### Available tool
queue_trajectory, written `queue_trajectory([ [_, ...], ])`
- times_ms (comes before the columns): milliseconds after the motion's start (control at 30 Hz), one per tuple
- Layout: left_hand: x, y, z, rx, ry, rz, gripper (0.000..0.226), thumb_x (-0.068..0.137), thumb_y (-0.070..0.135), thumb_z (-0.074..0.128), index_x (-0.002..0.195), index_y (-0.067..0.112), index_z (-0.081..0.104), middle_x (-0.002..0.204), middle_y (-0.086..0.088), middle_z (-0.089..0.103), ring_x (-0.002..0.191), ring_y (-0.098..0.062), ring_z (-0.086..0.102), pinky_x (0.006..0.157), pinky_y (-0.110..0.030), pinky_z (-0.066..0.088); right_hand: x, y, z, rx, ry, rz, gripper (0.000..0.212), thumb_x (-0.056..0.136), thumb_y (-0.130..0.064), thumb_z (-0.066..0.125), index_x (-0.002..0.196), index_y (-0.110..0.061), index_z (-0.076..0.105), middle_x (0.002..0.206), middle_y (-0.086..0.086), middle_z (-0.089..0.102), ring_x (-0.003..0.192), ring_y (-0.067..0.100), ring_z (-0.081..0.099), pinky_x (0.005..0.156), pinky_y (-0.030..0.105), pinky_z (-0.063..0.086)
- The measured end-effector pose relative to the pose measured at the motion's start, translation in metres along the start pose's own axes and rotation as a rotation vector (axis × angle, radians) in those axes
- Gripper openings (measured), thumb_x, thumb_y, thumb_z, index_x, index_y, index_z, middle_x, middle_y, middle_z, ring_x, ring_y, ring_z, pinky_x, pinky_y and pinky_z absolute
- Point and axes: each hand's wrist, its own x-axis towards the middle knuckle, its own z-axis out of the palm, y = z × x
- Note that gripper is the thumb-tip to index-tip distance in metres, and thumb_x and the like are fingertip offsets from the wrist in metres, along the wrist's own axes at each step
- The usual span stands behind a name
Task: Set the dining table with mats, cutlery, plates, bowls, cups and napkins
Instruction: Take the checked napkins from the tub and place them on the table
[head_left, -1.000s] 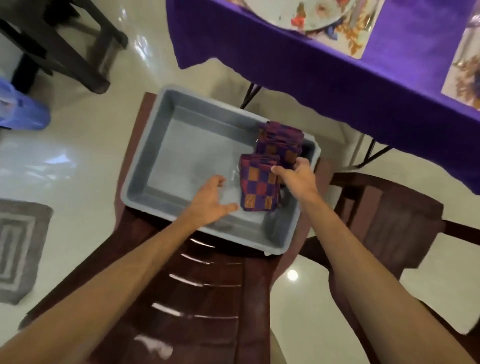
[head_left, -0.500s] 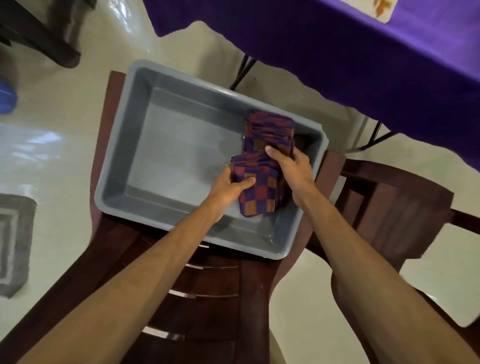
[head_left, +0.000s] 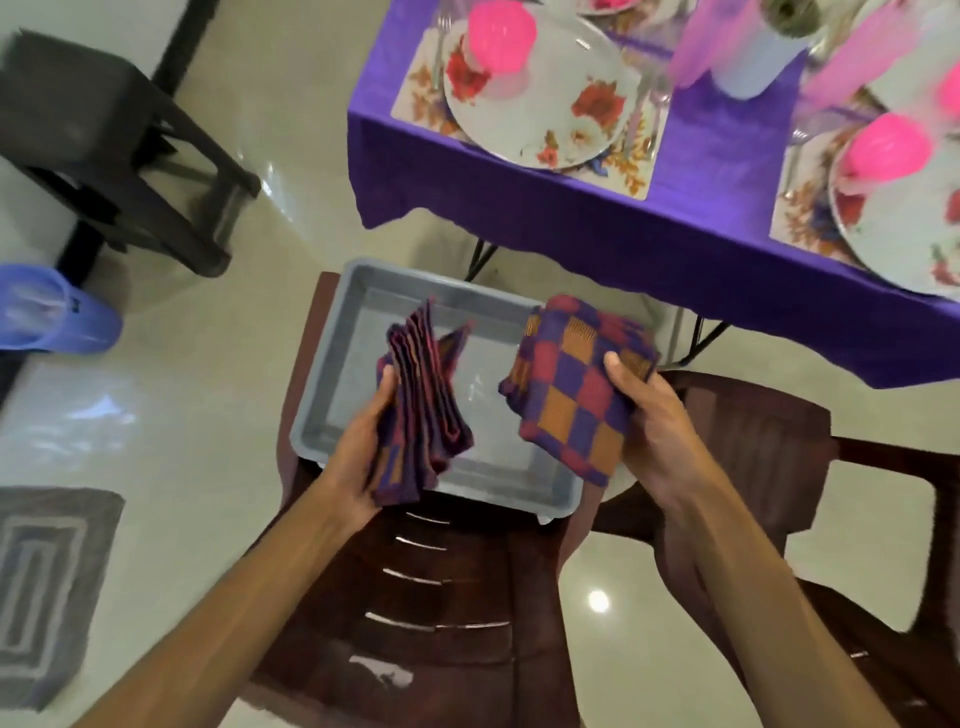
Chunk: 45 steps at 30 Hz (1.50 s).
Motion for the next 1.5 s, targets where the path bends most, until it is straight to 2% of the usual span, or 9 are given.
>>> queue_trajectory([
  [67, -0.029, 0.000, -0.005, 0.023, 0.025, 0.052, 0.061, 0.111, 0.042, 0.040, 0.076, 0.021, 0.086, 0.069, 0.001, 0.077, 0.055, -0.009, 0.073, 0.046, -0.024, 0.056, -0.058, -0.012, 0.020, 0.171, -0.112, 0.001, 0.055, 0.096, -0.029, 0.071, 0.145, -0.010, 0.056, 0.146, 0.020, 0.057, 0.133, 0.039, 0.056, 0.109, 0.057, 0.048],
  [167, -0.068, -0.006, -0.012, 0.126, 0.127, 0.207, 0.031, 0.105, 0.037, 0.057, 0.113, 0.014, 0.077, 0.103, -0.011, 0.081, 0.081, -0.016, 0.079, 0.062, -0.028, 0.061, -0.136, -0.016, 0.049, 0.311, -0.223, -0.067, 0.071, 0.067, -0.027, 0.090, 0.132, -0.009, 0.067, 0.117, 0.017, 0.071, 0.094, 0.032, 0.075, 0.070, 0.045, 0.065],
  [300, -0.130, -0.031, -0.009, 0.372, -0.019, 0.328, 0.025, 0.107, 0.021, 0.055, 0.128, 0.013, 0.067, 0.114, -0.004, 0.079, 0.099, -0.018, 0.077, 0.080, -0.033, 0.063, -0.183, 0.005, 0.086, -0.168, -0.201, -0.188, 0.026, 0.095, -0.022, 0.074, 0.119, -0.016, 0.066, 0.109, 0.004, 0.076, 0.098, 0.020, 0.072, 0.082, 0.032, 0.060],
  [467, -0.196, -0.053, -0.006, 0.304, -0.049, 0.321, 0.030, 0.109, 0.035, 0.052, 0.135, 0.025, 0.063, 0.120, -0.004, 0.077, 0.108, -0.024, 0.075, 0.095, -0.047, 0.061, -0.203, 0.052, 0.096, -0.675, 0.120, -0.344, 0.029, 0.093, -0.044, 0.073, 0.109, -0.027, 0.055, 0.106, -0.004, 0.075, 0.093, 0.007, 0.072, 0.074, 0.025, 0.057],
  [633, -0.235, -0.080, -0.018, 0.148, 0.002, 0.244, 0.051, 0.112, 0.051, 0.031, 0.131, 0.021, 0.067, 0.114, -0.004, 0.079, 0.108, -0.023, 0.075, 0.092, -0.041, 0.060, -0.235, 0.077, 0.102, -0.535, 0.214, -0.387, 0.023, 0.093, -0.042, 0.075, 0.100, -0.020, 0.073, 0.097, 0.001, 0.079, 0.093, 0.020, 0.076, 0.079, 0.039, 0.062],
  [933, -0.243, -0.085, -0.031, -0.073, -0.108, 0.278, 0.069, 0.099, 0.066, 0.037, 0.142, 0.017, 0.061, 0.133, -0.013, 0.071, 0.123, -0.031, 0.068, 0.100, -0.049, 0.057, -0.258, 0.066, 0.096, -0.164, 0.051, -0.237, 0.028, 0.103, -0.031, 0.060, 0.119, -0.008, 0.061, 0.107, 0.010, 0.074, 0.094, 0.019, 0.071, 0.073, 0.029, 0.059],
  [1233, -0.197, -0.066, -0.006, 0.054, -0.060, 0.238, 0.037, 0.099, 0.022, 0.068, 0.136, 0.019, 0.062, 0.117, -0.007, 0.078, 0.107, -0.028, 0.076, 0.095, -0.049, 0.060, -0.232, 0.041, 0.071, -0.010, 0.452, -0.346, 0.039, 0.092, -0.031, 0.076, 0.127, -0.022, 0.061, 0.113, 0.001, 0.076, 0.101, 0.018, 0.075, 0.075, 0.036, 0.062],
  [1367, -0.162, -0.031, 0.011, 0.054, 0.022, 0.301, 0.036, 0.098, 0.025, 0.069, 0.134, 0.025, 0.062, 0.112, 0.000, 0.080, 0.100, -0.020, 0.077, 0.080, -0.038, 0.062, -0.207, 0.018, 0.038, 0.061, 0.174, -0.135, 0.047, 0.088, -0.016, 0.078, 0.132, -0.010, 0.064, 0.122, 0.013, 0.074, 0.111, 0.030, 0.073, 0.097, 0.049, 0.057],
  [1500, -0.123, 0.015, 0.045, 0.124, 0.048, 0.372, 0.036, 0.100, 0.026, 0.068, 0.136, 0.023, 0.062, 0.116, 0.001, 0.079, 0.104, -0.020, 0.076, 0.085, -0.039, 0.061, -0.129, -0.020, -0.007, 0.065, 0.194, -0.051, 0.041, 0.089, -0.006, 0.072, 0.129, -0.004, 0.066, 0.122, 0.016, 0.074, 0.109, 0.030, 0.073, 0.097, 0.047, 0.058],
])
